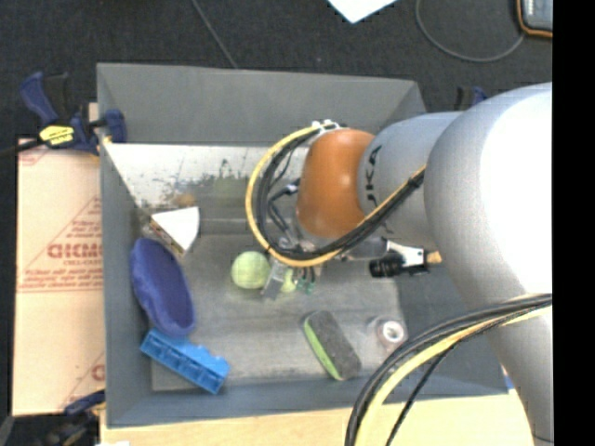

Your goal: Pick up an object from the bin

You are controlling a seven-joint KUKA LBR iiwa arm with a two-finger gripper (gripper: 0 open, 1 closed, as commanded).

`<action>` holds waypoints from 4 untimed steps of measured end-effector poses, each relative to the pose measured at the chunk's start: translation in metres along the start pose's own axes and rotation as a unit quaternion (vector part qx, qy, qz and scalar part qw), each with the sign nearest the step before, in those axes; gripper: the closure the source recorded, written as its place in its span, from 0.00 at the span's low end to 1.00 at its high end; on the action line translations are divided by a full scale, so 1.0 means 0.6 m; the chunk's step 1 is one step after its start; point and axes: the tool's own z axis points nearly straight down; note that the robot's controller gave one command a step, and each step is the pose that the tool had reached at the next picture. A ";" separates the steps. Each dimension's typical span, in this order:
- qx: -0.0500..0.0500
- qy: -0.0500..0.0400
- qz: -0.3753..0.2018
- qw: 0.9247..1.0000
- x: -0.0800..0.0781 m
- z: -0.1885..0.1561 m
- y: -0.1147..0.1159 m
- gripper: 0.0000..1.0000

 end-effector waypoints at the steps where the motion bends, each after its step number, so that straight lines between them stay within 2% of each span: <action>1: 0.000 0.000 0.000 1.000 0.000 -0.007 0.000 1.00; 4: -0.001 -0.001 -0.002 1.000 -0.002 -0.099 0.000 1.00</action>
Offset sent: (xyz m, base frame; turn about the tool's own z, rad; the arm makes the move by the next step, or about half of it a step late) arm -0.0004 0.0000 0.0316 -0.0004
